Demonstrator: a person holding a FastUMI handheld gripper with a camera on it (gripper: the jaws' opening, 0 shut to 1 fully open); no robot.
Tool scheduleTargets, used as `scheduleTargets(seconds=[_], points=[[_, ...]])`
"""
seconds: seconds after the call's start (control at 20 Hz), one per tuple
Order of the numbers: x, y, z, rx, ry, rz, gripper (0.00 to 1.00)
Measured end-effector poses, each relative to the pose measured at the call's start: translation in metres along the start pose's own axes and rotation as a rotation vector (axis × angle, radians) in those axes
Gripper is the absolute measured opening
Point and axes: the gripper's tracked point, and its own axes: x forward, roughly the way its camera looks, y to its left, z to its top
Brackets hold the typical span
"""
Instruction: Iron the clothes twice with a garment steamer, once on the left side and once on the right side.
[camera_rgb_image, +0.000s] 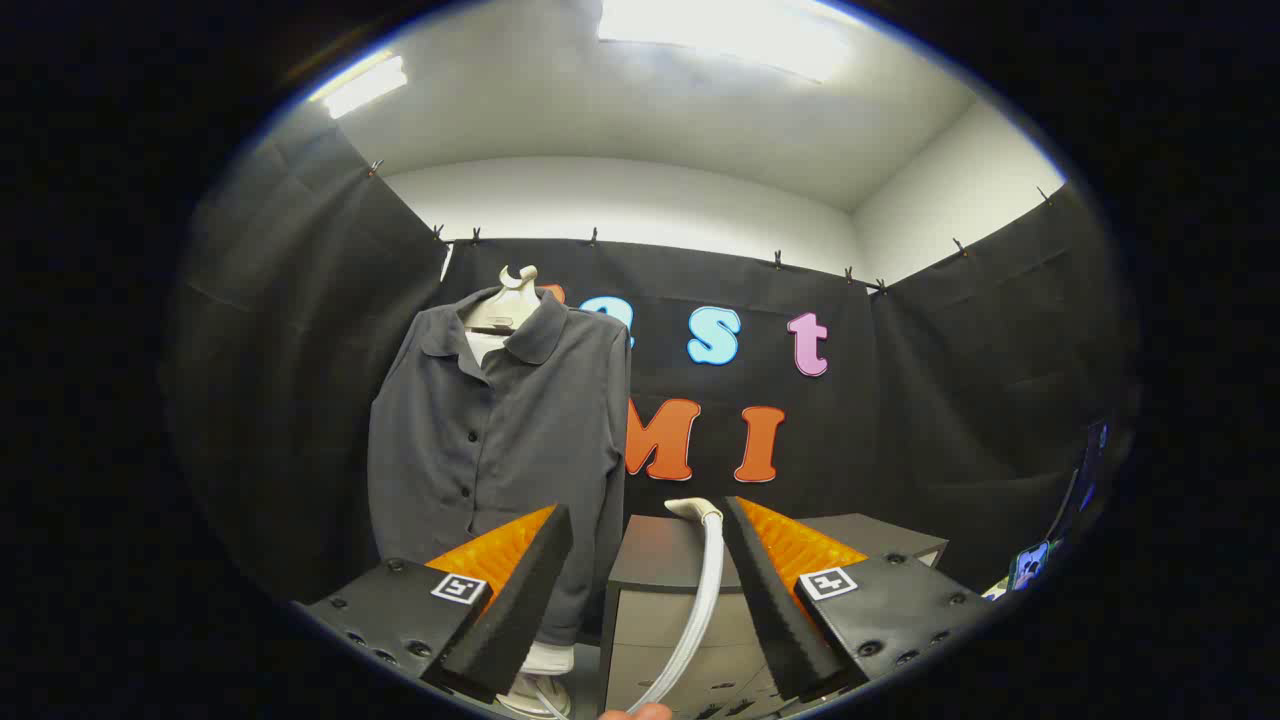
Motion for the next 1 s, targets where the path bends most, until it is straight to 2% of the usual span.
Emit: scheduleTargets(seconds=[0.65, 1.0], points=[[0.013, 0.04, 0.001, 0.003, -0.027, 0.073, 0.97], [0.022, 0.034, -0.004, 0.004, -0.013, 0.06, 0.97]])
